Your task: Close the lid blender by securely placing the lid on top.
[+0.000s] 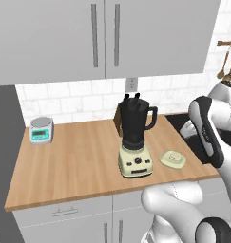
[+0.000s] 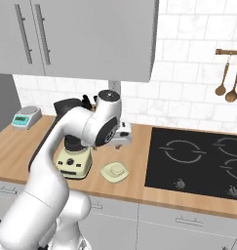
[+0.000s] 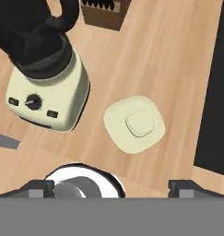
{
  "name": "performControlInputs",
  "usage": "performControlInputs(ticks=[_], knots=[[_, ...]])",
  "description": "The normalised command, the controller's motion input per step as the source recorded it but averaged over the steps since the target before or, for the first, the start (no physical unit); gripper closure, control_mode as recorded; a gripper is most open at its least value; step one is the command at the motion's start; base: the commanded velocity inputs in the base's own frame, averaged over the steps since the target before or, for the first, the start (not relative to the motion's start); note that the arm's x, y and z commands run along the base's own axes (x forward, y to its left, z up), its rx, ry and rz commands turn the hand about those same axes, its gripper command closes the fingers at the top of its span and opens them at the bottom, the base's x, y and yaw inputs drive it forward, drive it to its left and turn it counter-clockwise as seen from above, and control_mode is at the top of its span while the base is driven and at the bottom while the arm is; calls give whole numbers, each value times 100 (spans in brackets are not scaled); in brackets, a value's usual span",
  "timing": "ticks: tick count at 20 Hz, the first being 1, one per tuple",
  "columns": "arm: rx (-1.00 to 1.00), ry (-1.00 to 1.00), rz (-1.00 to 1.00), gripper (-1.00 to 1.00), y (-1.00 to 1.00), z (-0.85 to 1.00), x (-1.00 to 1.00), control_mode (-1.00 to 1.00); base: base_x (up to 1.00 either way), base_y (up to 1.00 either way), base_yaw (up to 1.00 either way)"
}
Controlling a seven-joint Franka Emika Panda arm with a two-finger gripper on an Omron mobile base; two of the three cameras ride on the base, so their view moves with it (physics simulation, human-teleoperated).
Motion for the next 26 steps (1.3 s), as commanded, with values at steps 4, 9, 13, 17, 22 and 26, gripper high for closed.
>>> performControlInputs(ticks=[4,9,13,17,22,26], knots=[[-9,18,11,-100,-50,-95,28,-100,0,0,0],[-10,3,17,-100,-4,-74,26,-100,0,0,0],[-8,8,17,-100,17,-58,26,-100,0,0,0],[-7,1,14,-100,17,-52,20,-100,0,0,0],[-1,0,10,-100,0,-23,6,-100,0,0,0],[0,1,3,-100,0,-16,23,-100,0,0,0]])
